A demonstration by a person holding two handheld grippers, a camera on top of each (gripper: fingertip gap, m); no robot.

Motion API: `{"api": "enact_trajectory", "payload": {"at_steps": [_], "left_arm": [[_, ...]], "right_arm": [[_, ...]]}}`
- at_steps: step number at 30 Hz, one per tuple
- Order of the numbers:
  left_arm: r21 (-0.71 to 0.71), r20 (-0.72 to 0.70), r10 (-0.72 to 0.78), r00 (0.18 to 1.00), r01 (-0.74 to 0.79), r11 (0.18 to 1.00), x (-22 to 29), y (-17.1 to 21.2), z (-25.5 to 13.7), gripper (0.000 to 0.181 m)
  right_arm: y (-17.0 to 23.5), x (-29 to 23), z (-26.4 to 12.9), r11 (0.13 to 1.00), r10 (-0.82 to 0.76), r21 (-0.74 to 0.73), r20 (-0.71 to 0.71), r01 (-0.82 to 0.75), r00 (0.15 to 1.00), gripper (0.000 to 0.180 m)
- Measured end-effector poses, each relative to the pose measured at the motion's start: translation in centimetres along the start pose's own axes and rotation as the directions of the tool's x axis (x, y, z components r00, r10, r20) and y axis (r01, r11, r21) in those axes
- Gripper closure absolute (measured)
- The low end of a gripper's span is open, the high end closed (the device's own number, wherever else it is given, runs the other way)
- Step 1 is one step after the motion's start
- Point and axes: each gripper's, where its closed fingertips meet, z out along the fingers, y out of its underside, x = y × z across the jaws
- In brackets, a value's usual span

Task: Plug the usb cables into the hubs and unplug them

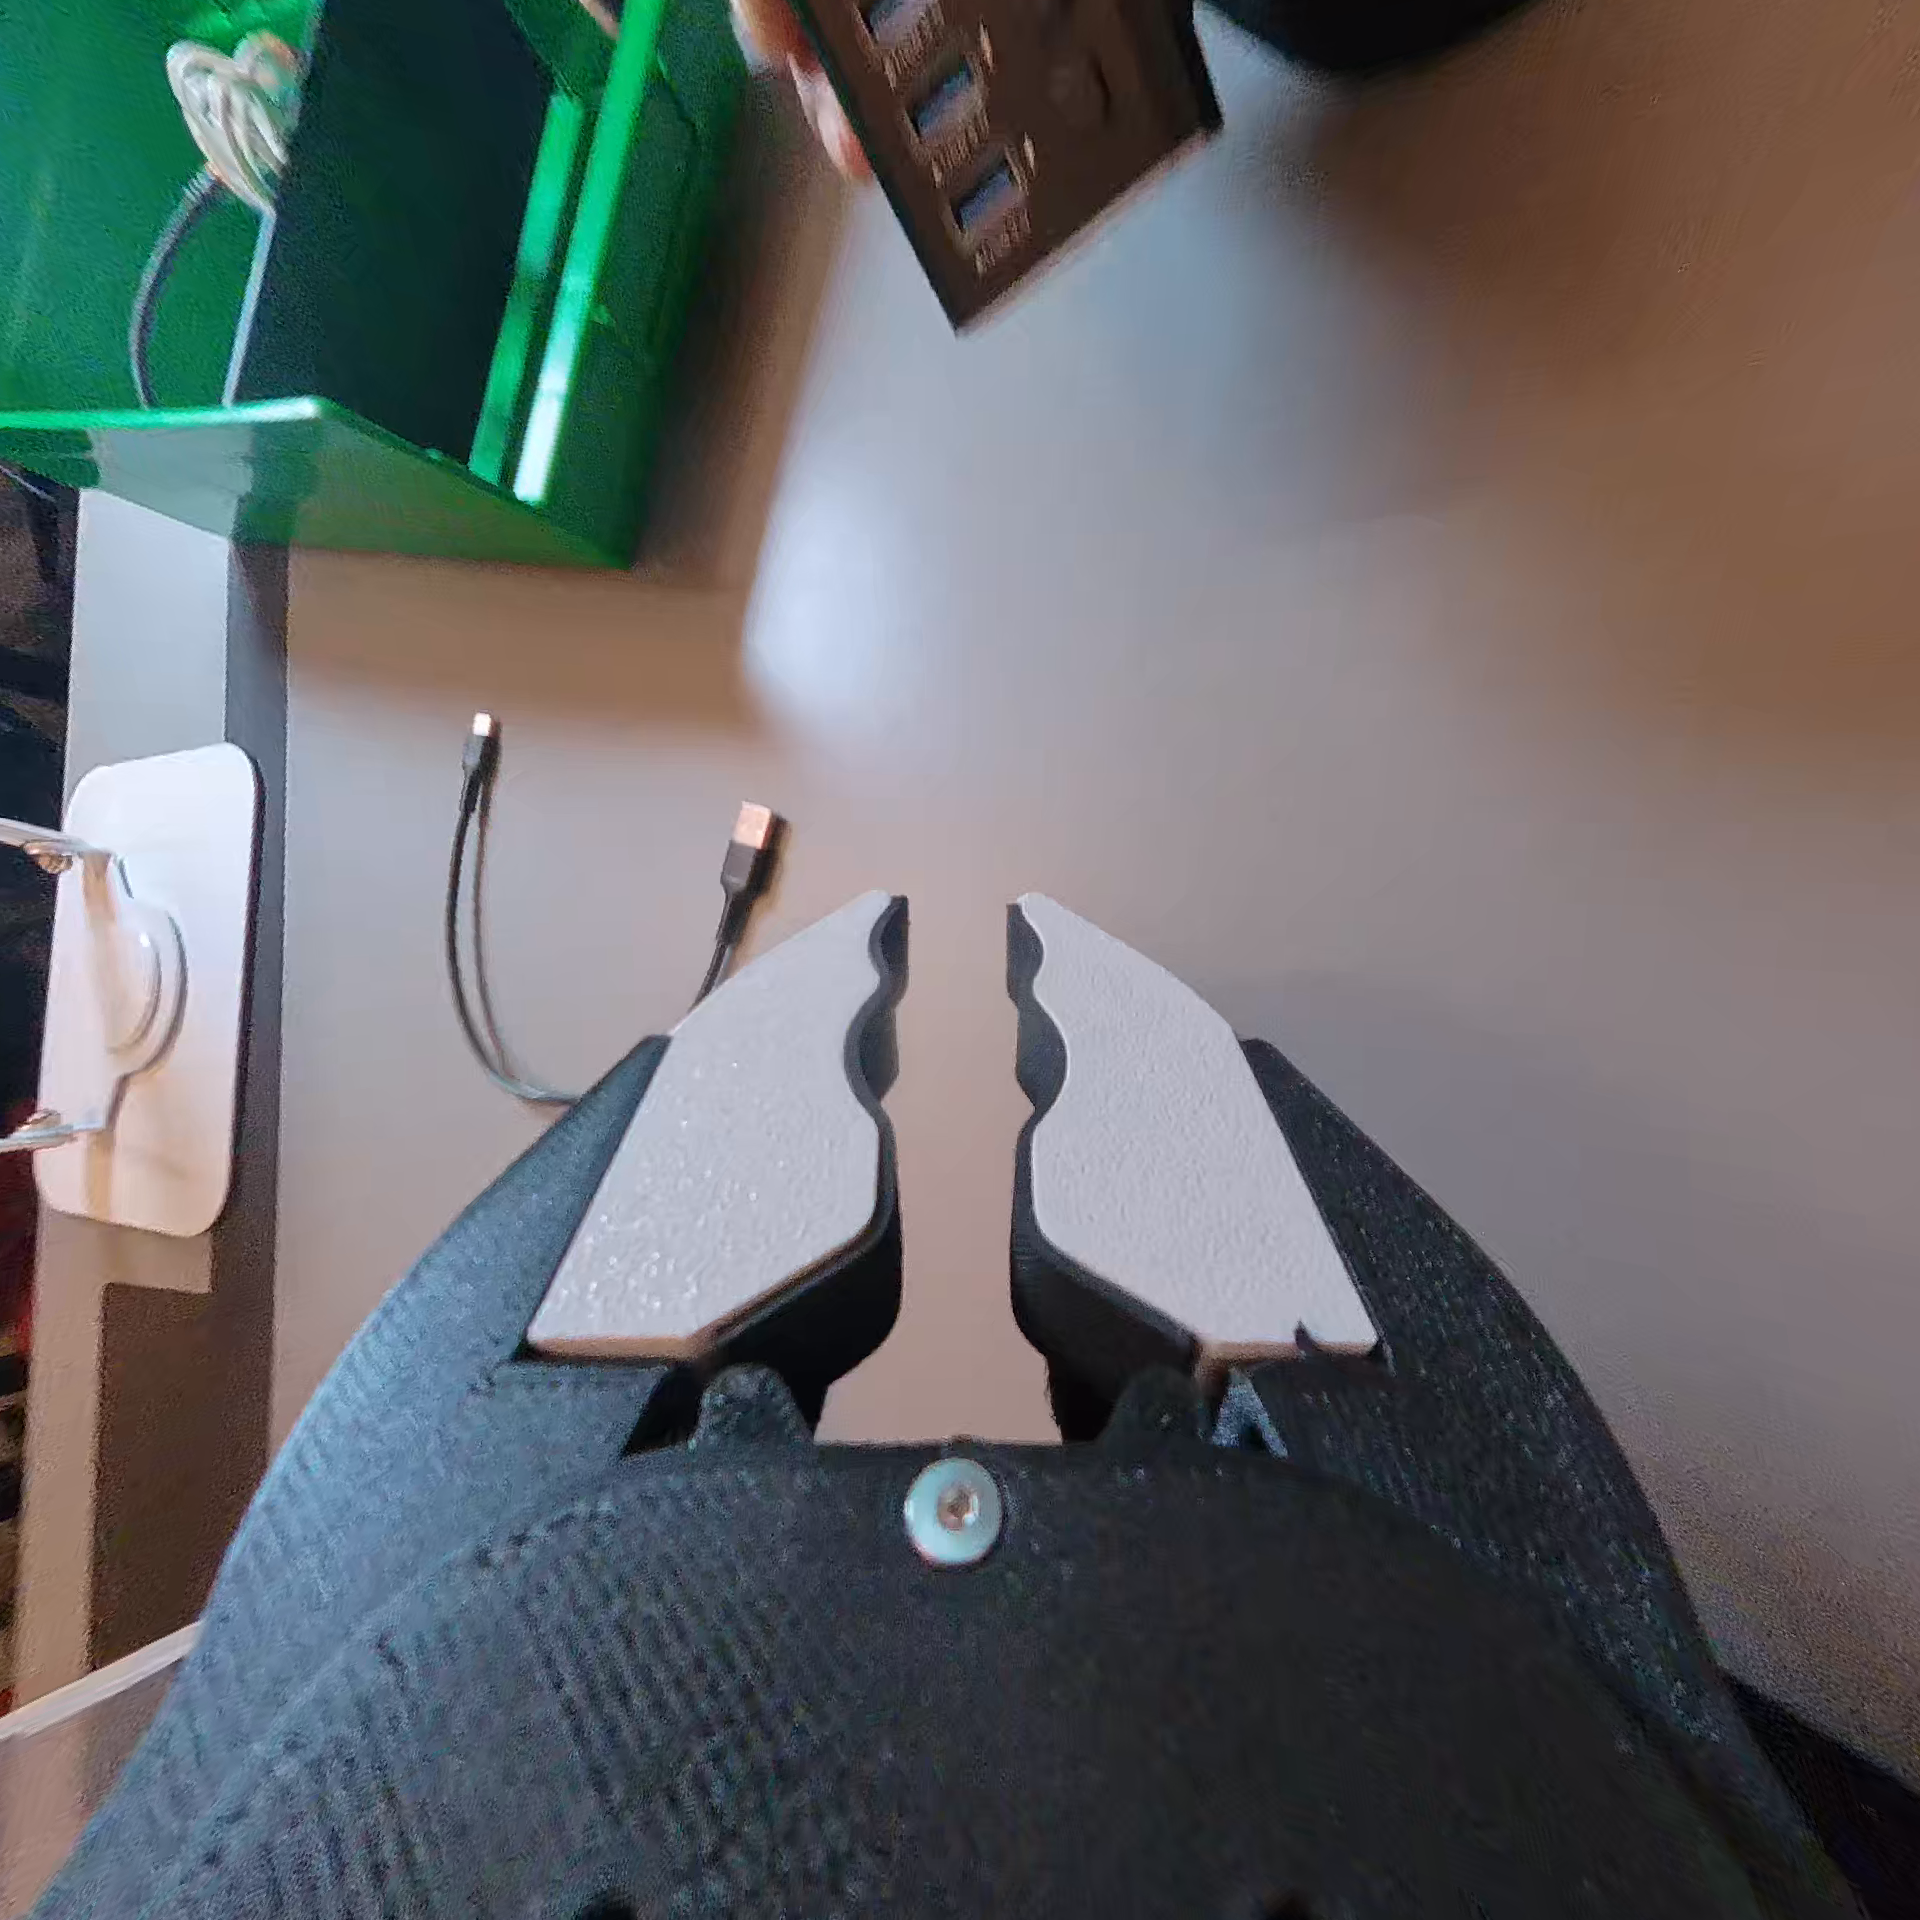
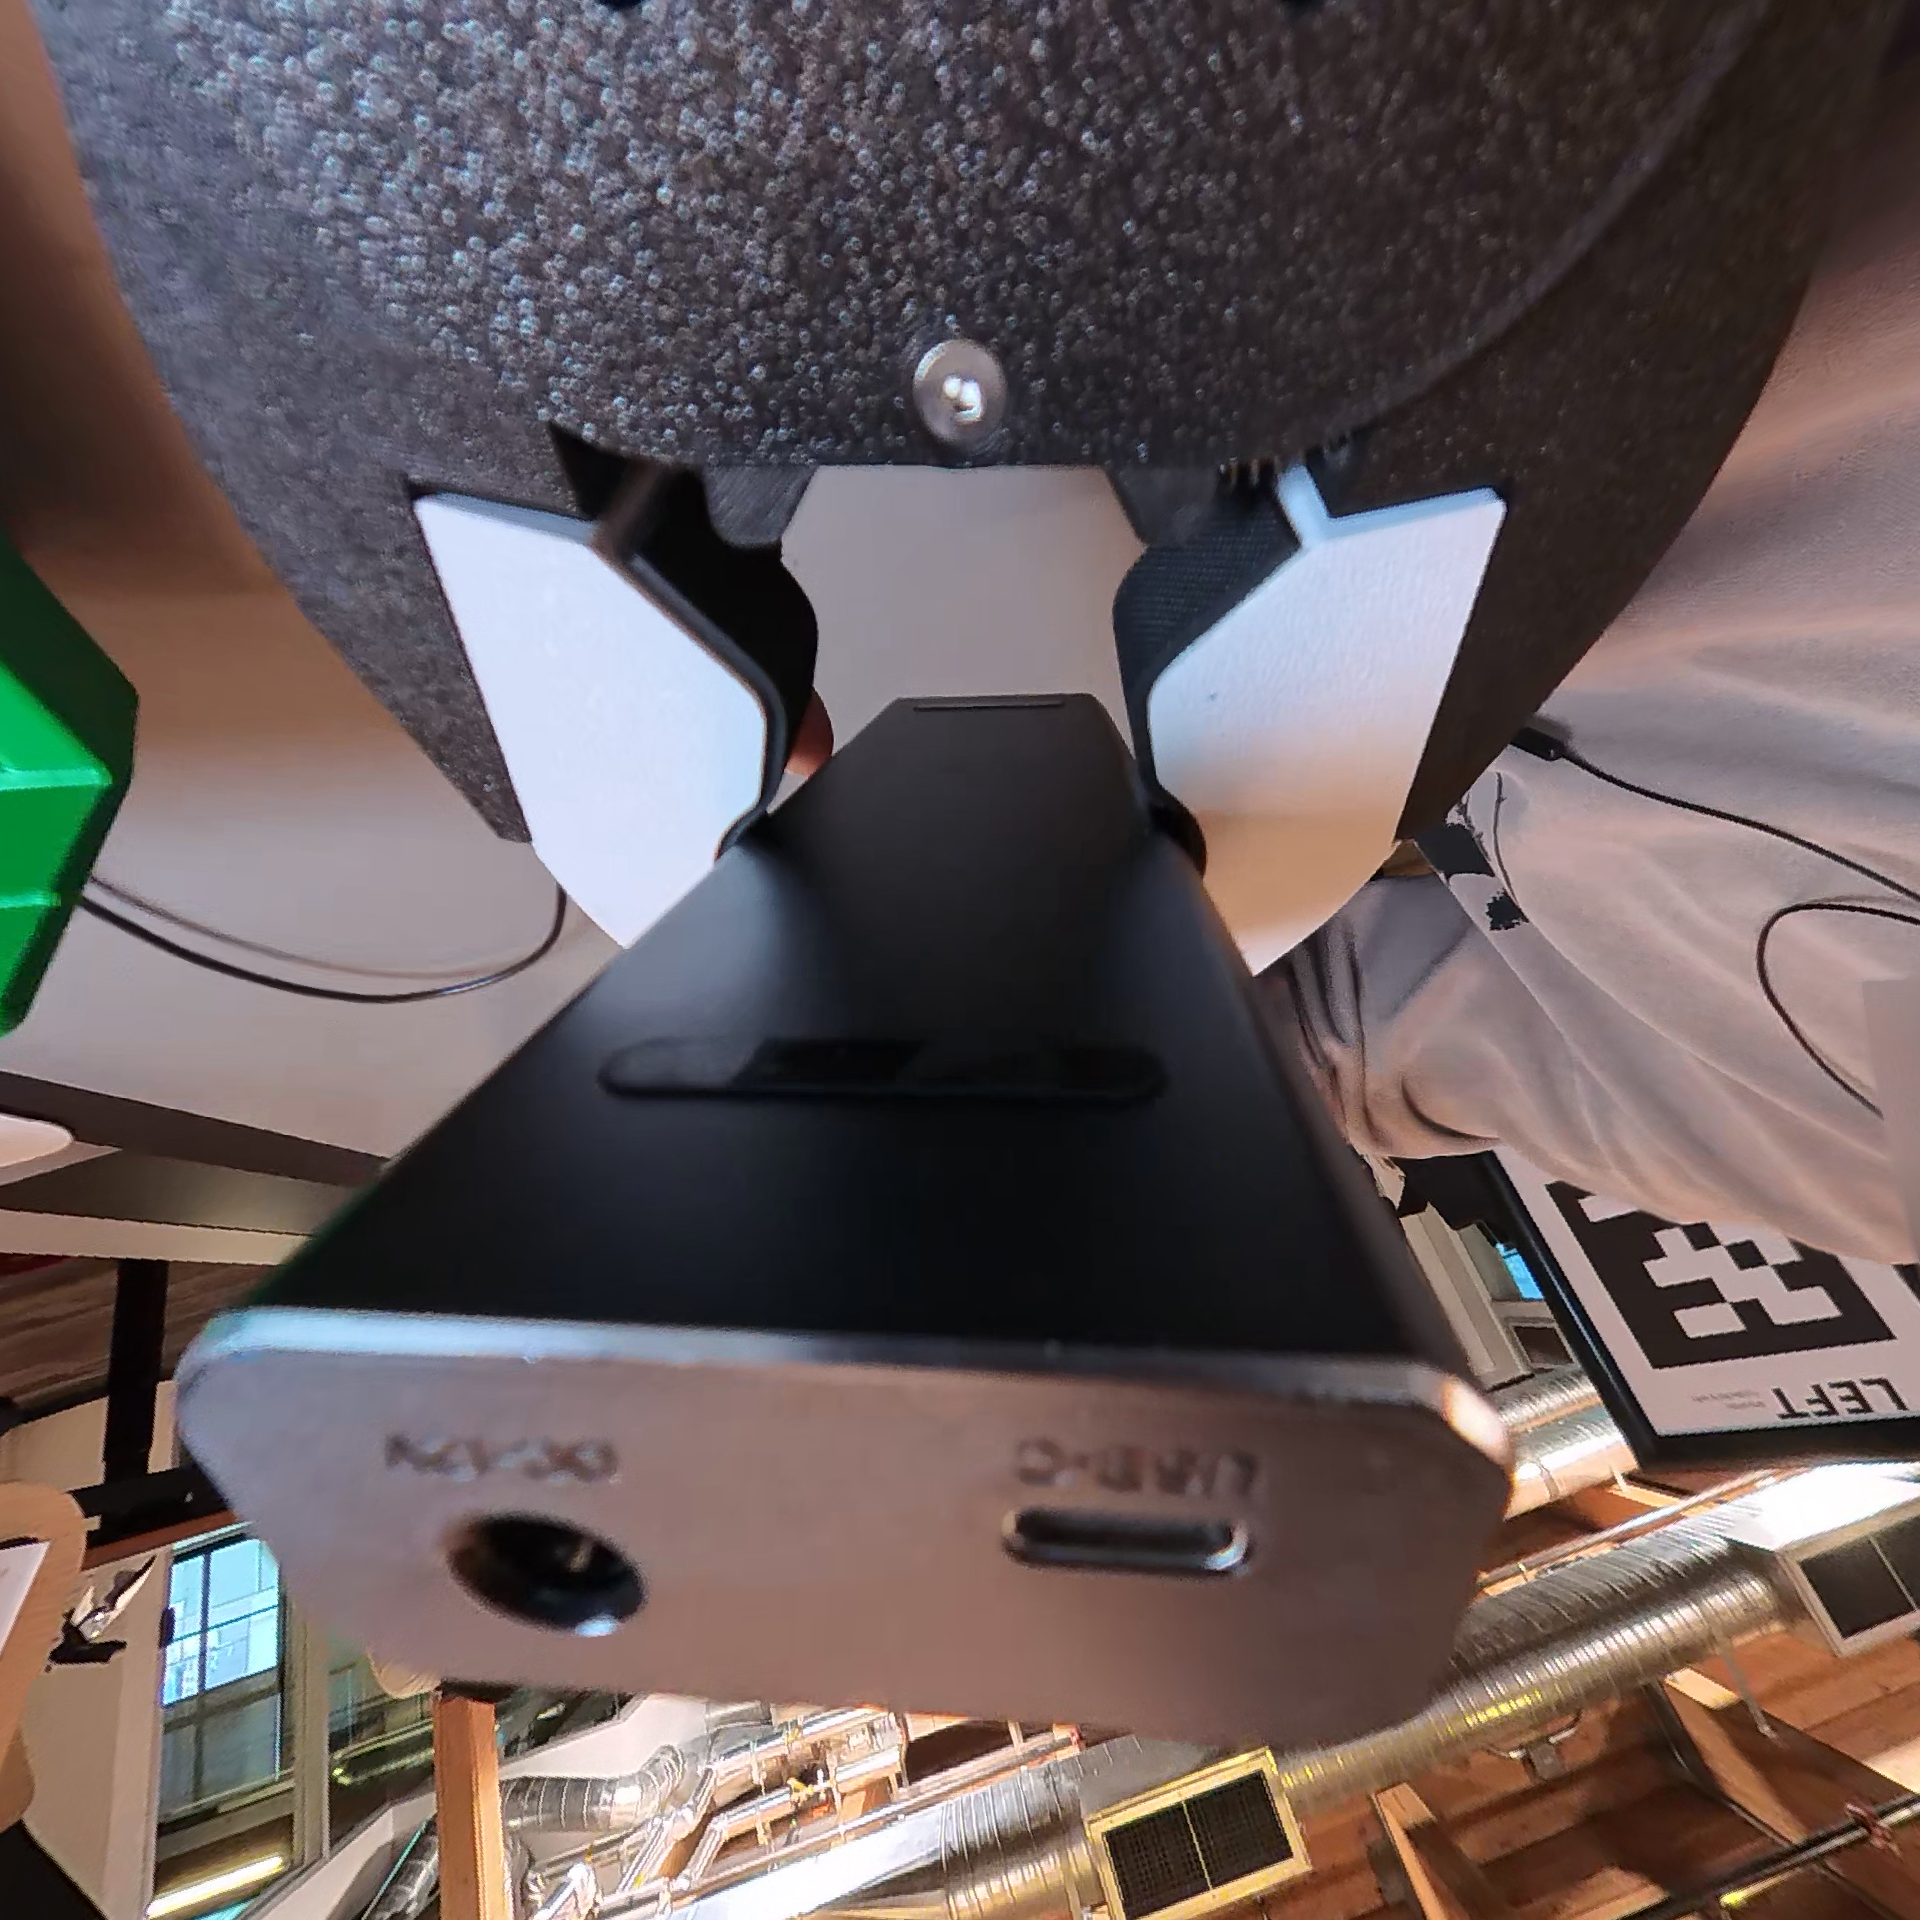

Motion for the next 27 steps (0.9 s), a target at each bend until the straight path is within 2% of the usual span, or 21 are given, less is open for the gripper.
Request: {"api": "enact_trajectory", "payload": {"at_steps": [4,9,13,19,24,27], "left_arm": [[-0.086,0.028,0.052,0.998,-0.049,0.995,-1.8,1.7,1.3,0.159],[-0.123,0.013,0.017,1.0,-0.015,0.992,-6.2,3.0,4.7,0.156],[-0.237,-0.073,0.045,0.996,-0.061,0.97,-8.0,4.6,7.3,0.156],[-0.362,-0.255,0.063,0.965,-0.156,0.919,-7.6,6.5,9.3,0.159],[-0.374,-0.334,0.027,0.942,-0.159,0.914,-7.2,6.8,10.3,0.159],[-0.37,-0.354,0.002,0.935,-0.142,0.918,-7.1,6.5,10.6,0.17]], "right_arm": [[0.2,0.4,-0.1,1.0,-0.002,-0.007,-0.025,0.002,1.0,0.108],[0.1,0.6,-0.3,1.0,-0.004,-0.003,-0.04,0.003,0.999,0.108],[0.0,0.7,-0.4,1.0,-0.002,0.001,-0.046,0.002,0.999,0.107],[-0.2,0.6,-0.4,1.0,0.003,0.003,-0.037,-0.003,0.999,0.107],[-0.3,0.3,-0.4,1.0,0.001,0.004,-0.024,-0.001,1.0,0.107],[-0.4,0.2,-0.5,1.0,0.003,0.007,-0.02,-0.002,1.0,0.107]]}}
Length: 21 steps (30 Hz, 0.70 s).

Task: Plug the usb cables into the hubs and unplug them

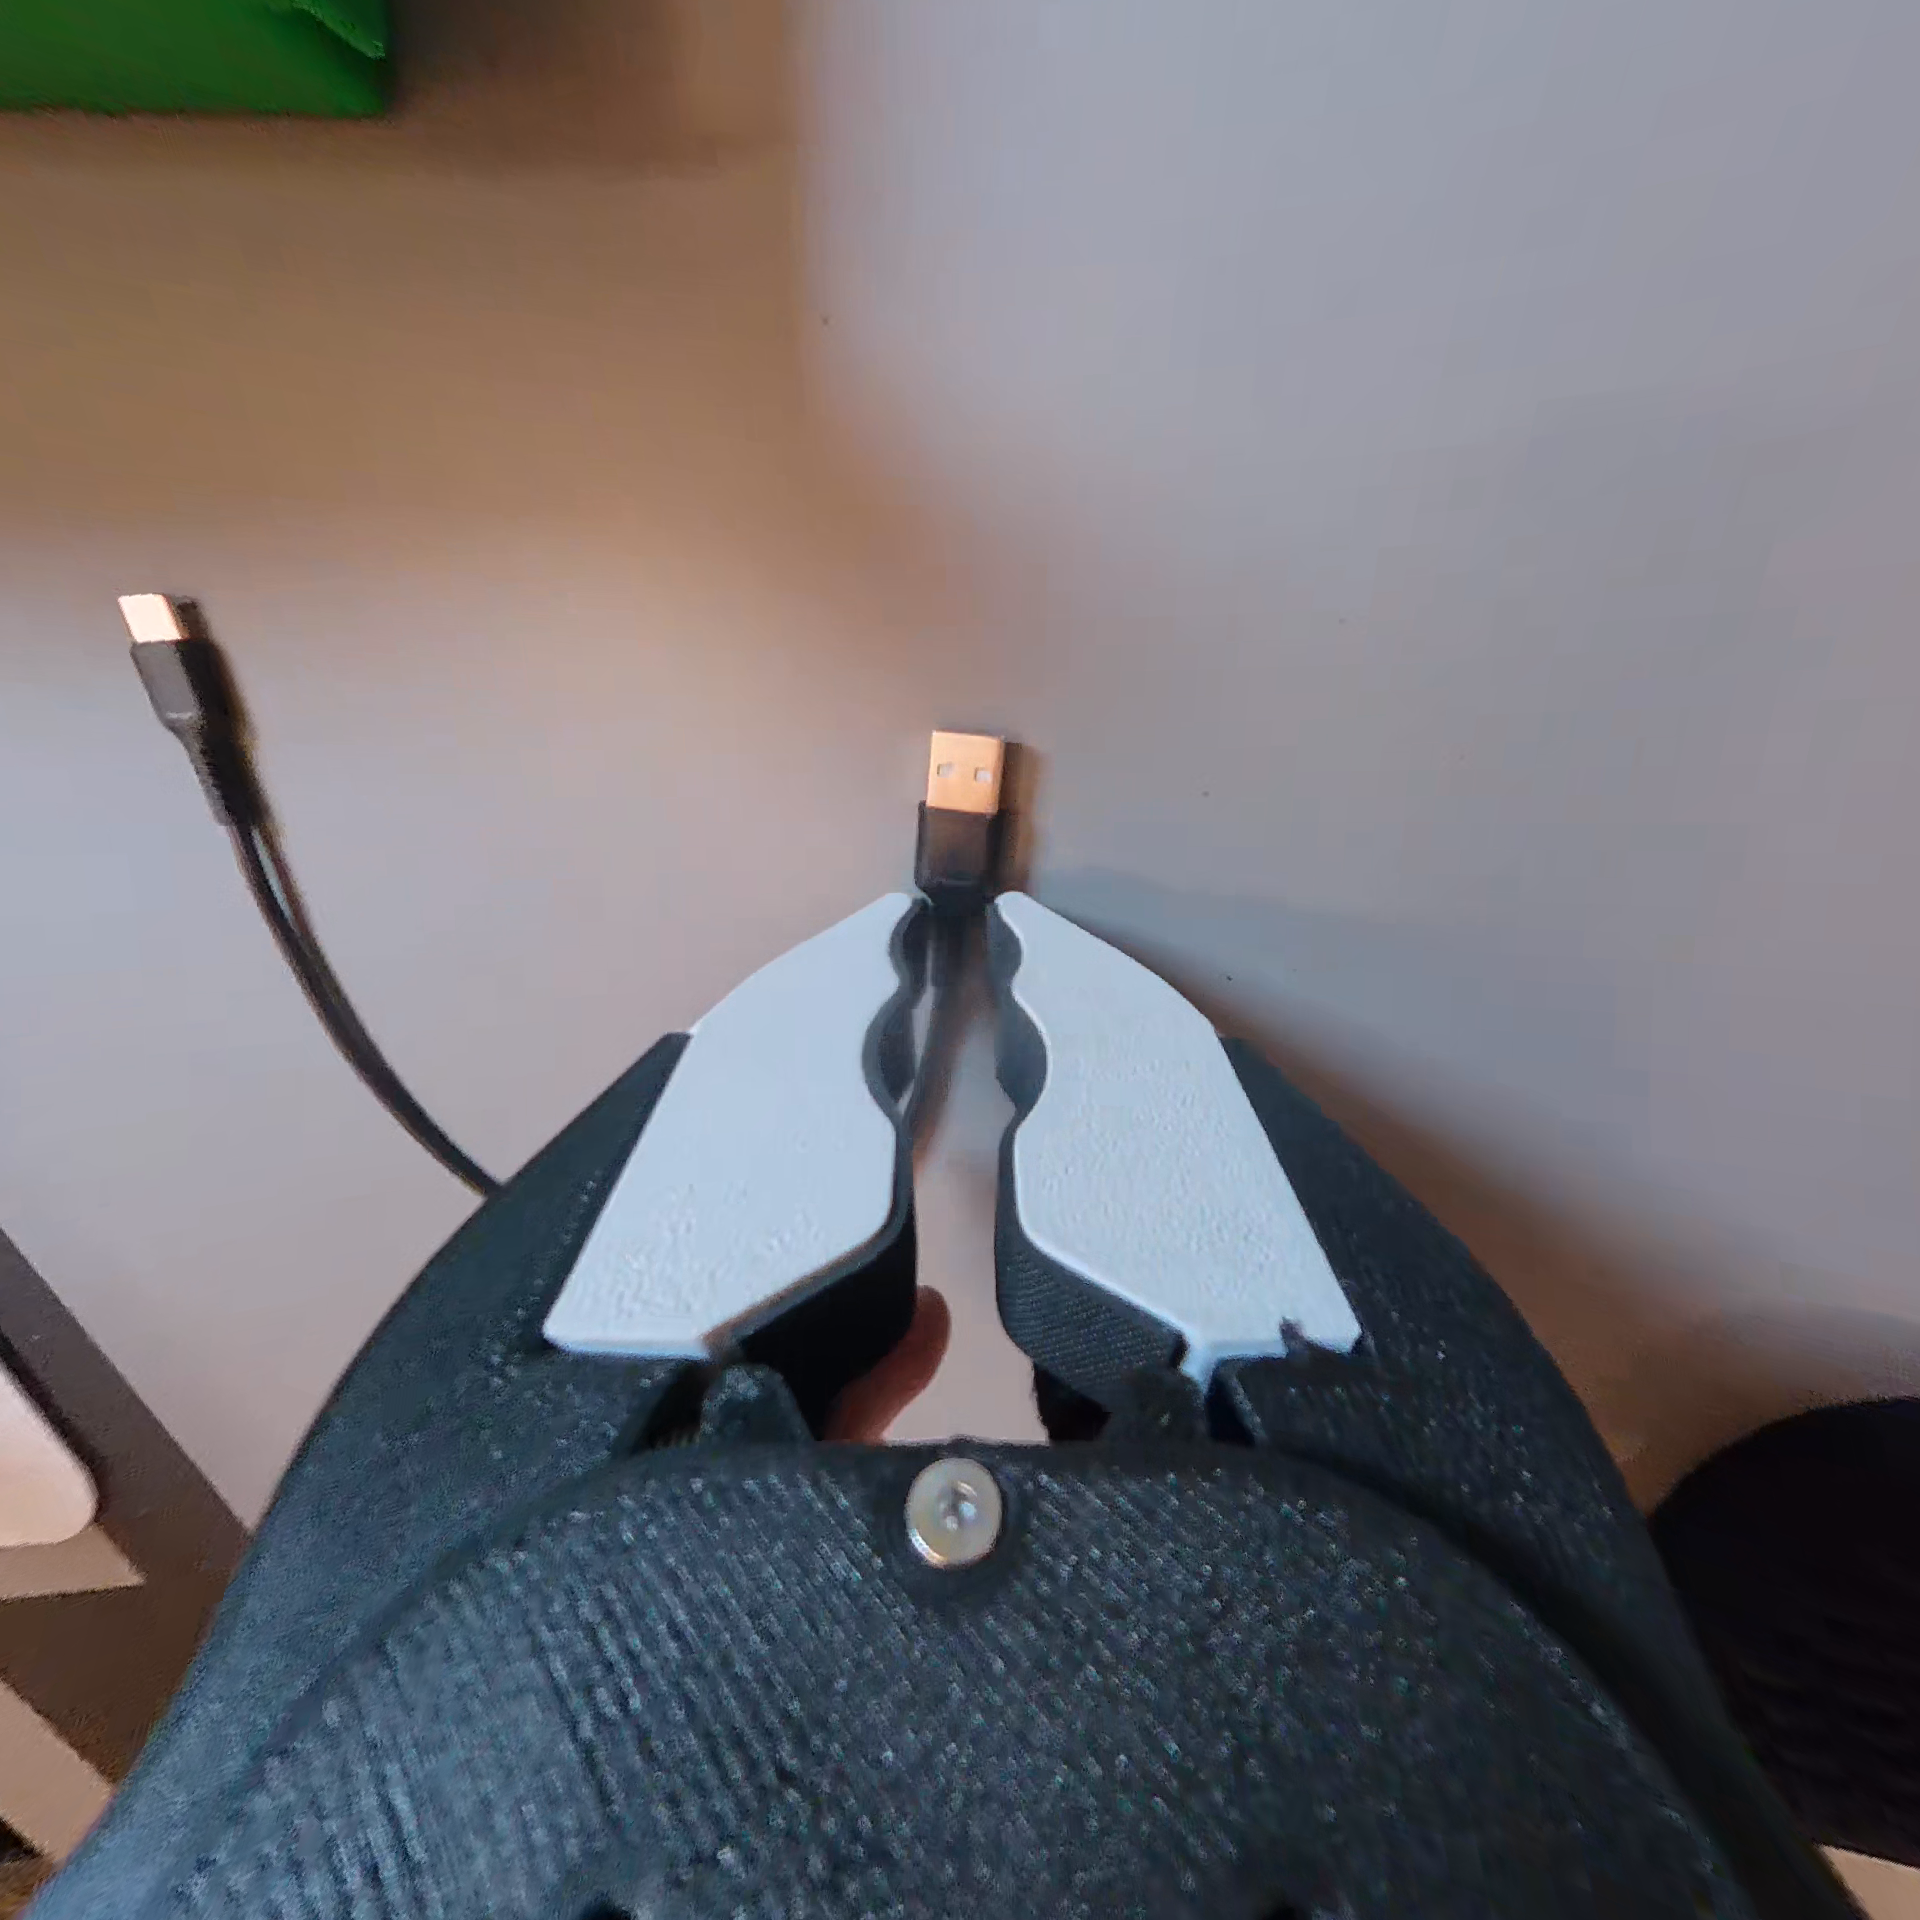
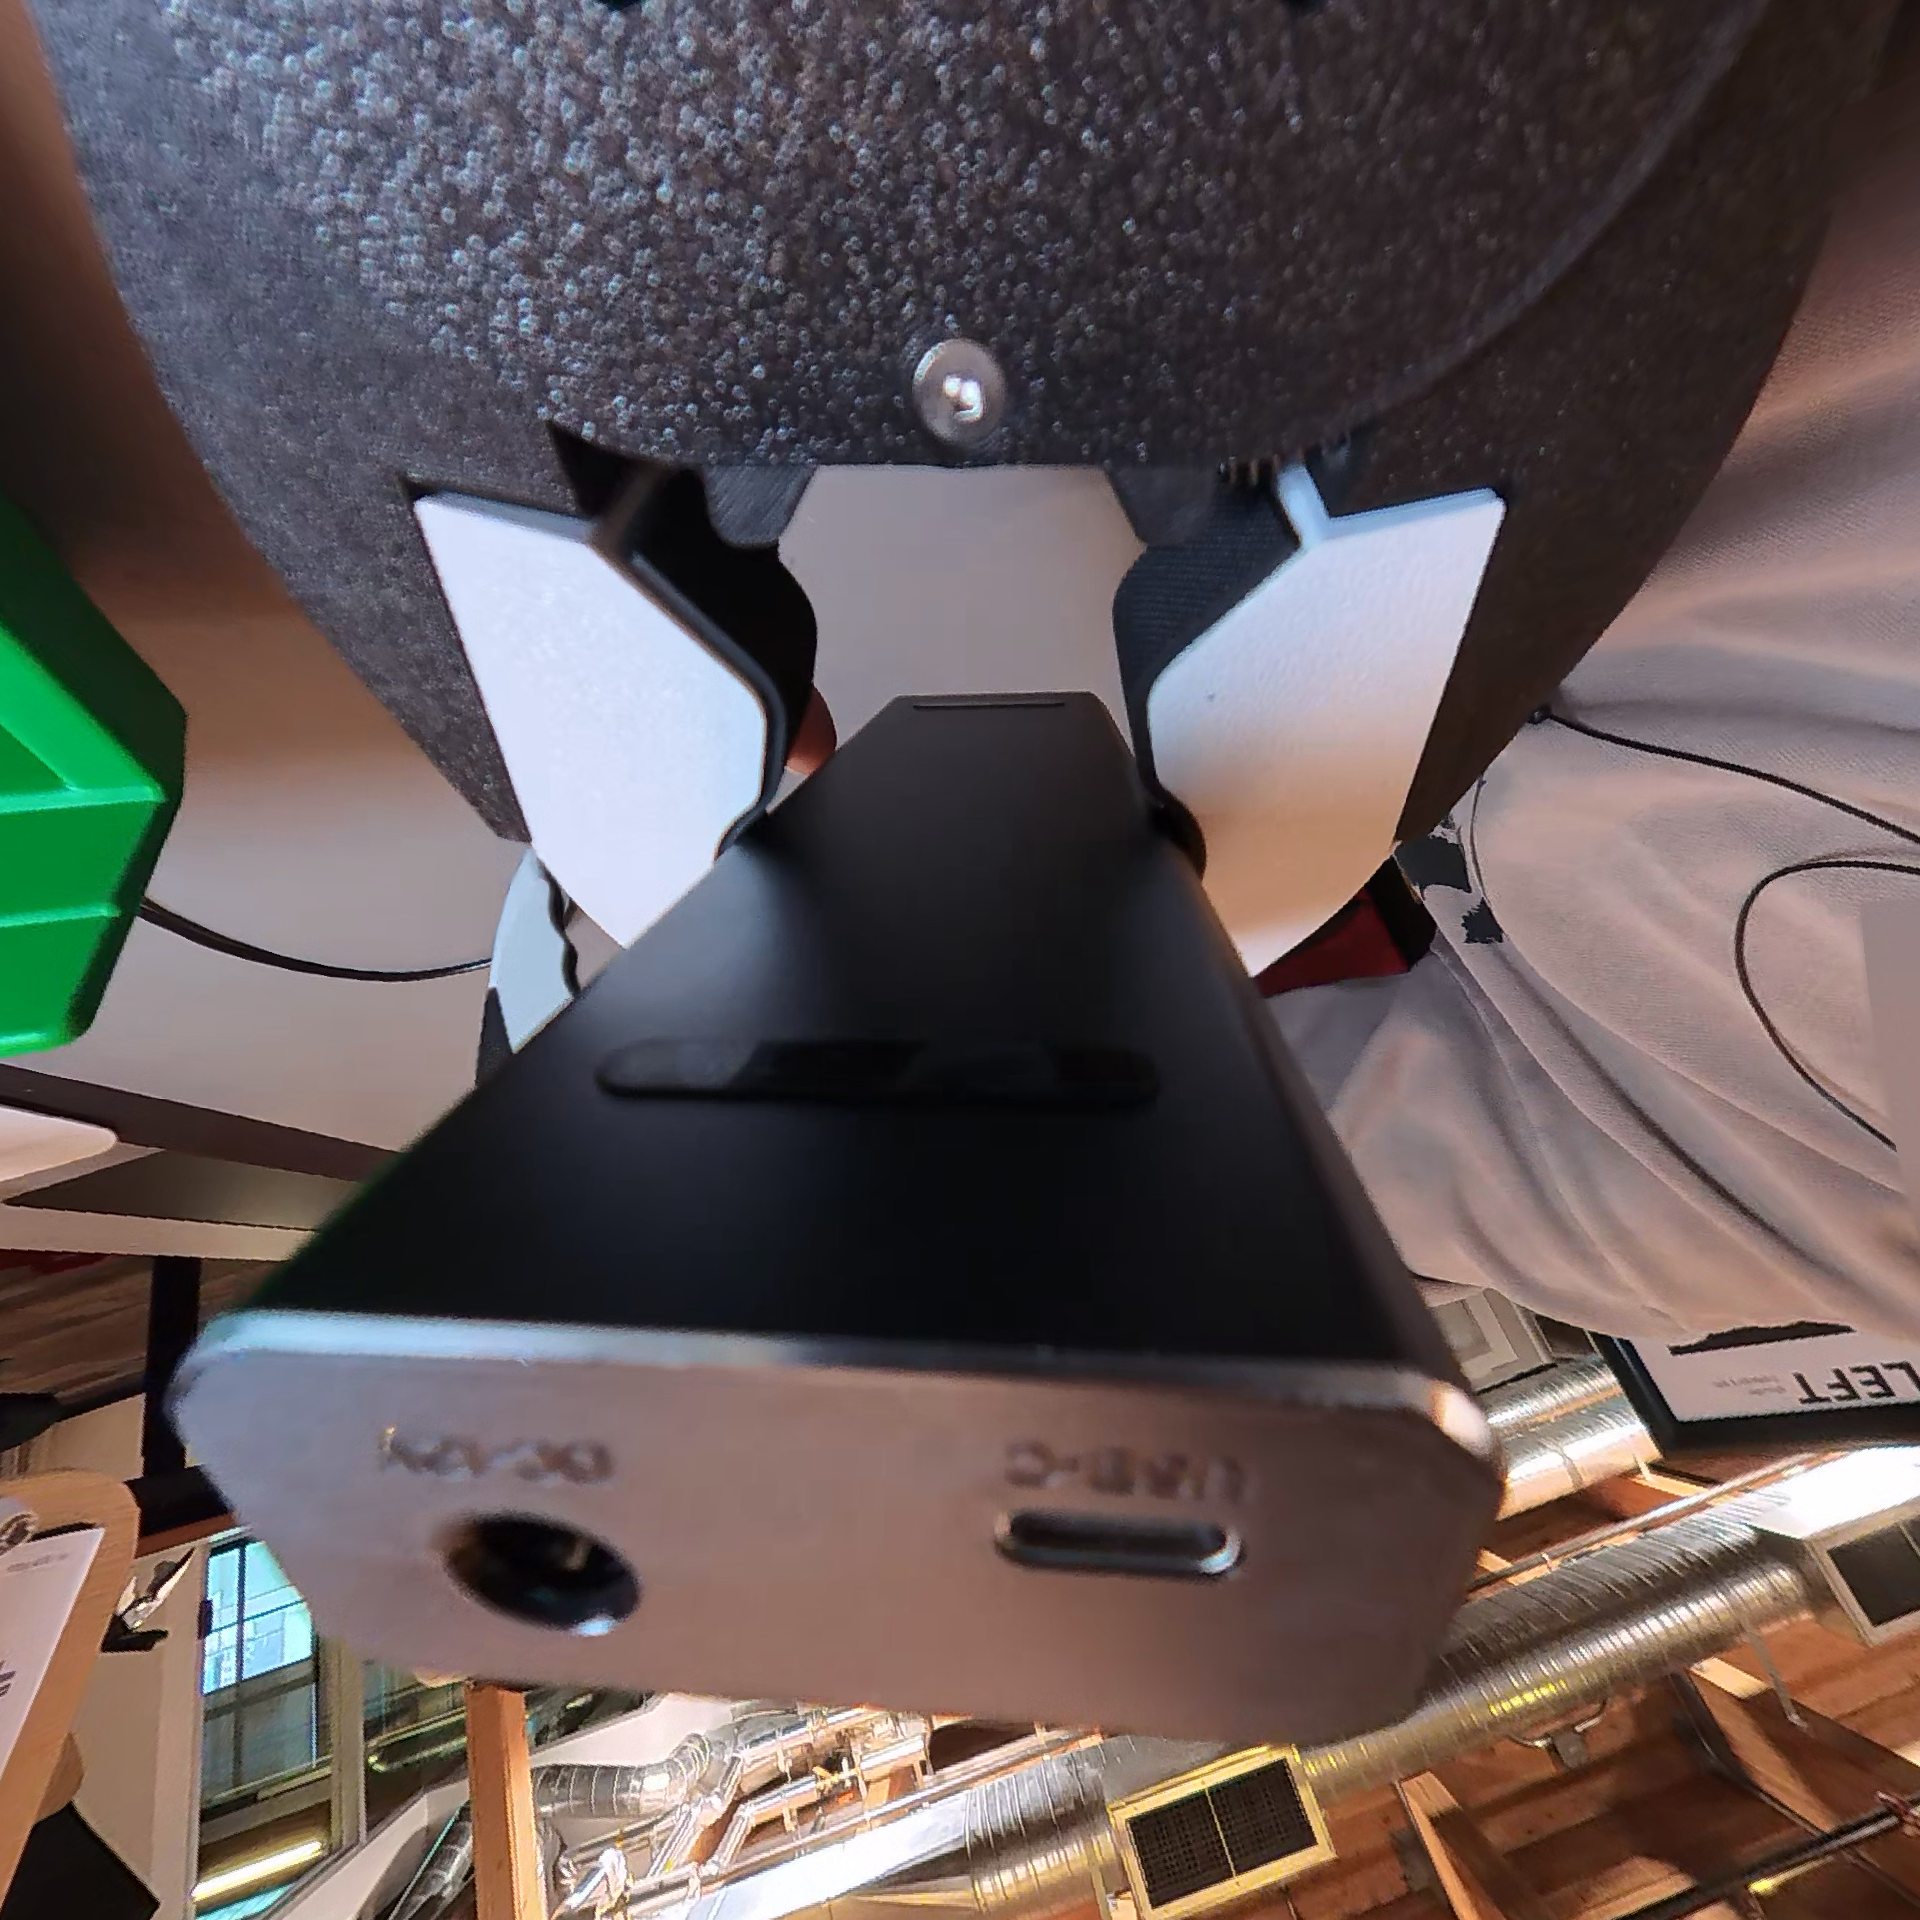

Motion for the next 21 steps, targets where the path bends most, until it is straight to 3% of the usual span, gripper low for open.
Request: {"api": "enact_trajectory", "payload": {"at_steps": [5,10,14,21], "left_arm": [[0.016,0.004,-0.032,0.999,0.032,0.999,0.5,-0.3,0.1,0.174],[0.12,0.046,-0.071,0.996,0.065,0.991,3.3,-1.9,-0.5,0.174],[0.241,0.071,-0.133,0.989,0.112,0.964,6.0,-4.0,-3.4,0.174],[0.249,0.064,-0.133,0.989,0.114,0.962,9.8,-7.1,-10.2,0.174]], "right_arm": [[0.1,-0.1,0.1,1.0,-0.005,-0.007,0.002,0.005,1.0,0.108],[1.0,-0.5,0.3,0.997,-0.042,-0.06,0.012,0.042,0.999,0.108],[1.7,-1.4,0.7,0.992,-0.067,-0.103,0.06,0.073,0.996,0.108],[4.5,-1.5,2.5,0.958,-0.142,-0.248,0.027,0.144,0.99,0.108]]}}
